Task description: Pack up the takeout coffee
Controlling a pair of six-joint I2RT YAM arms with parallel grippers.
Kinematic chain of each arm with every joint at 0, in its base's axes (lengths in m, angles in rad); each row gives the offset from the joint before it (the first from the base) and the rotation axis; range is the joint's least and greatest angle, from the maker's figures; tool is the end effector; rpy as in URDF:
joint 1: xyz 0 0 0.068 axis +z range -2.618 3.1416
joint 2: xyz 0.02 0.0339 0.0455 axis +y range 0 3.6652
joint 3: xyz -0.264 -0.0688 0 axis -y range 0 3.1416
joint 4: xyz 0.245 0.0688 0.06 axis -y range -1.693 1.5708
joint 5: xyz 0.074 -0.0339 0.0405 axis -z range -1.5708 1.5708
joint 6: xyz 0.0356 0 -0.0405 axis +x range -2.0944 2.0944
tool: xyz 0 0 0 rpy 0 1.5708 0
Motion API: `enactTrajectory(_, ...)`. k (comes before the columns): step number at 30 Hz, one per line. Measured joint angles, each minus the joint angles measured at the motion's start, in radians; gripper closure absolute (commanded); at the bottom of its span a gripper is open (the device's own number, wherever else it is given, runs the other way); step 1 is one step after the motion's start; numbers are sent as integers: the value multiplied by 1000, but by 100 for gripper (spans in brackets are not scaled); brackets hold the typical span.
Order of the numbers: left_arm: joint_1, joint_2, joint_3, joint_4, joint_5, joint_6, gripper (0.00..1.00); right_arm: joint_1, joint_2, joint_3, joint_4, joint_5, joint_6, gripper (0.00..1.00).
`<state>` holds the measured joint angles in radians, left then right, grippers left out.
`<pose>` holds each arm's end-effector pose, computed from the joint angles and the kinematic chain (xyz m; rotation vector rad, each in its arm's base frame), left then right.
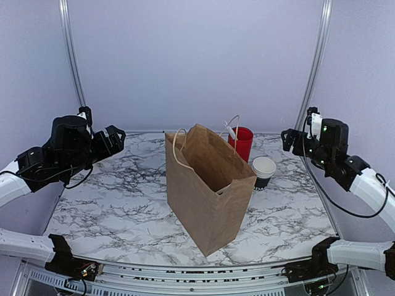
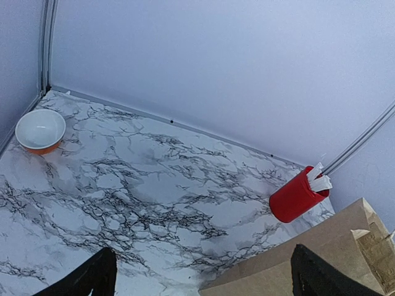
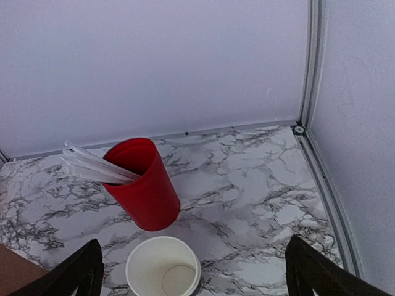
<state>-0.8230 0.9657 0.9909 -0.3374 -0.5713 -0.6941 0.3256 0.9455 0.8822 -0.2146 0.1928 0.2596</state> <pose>0.1584 -0.1425 0.3649 -0.2716 1.8446 -0.5244 0.2092 0.0634 0.3420 0.0737 1.8482 0.2307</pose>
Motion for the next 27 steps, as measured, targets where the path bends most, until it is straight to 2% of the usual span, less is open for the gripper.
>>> enactTrajectory(8,59,-10,-63,24,54,105,1,-61,-69,-411,284,190,-33,0)
enactTrajectory(13,84,-9,-116,48,79,163,1,-129,-48,-662,603,319,-63,0)
enactTrajectory(16,105,-11,-161,75,98,190,1,-177,51,-764,862,357,-109,0)
enactTrajectory(21,190,-18,-229,122,129,213,1,-192,325,-805,1253,397,-200,0)
enactTrajectory(27,267,-69,-347,227,116,233,1,-198,515,-808,1579,370,-267,0)
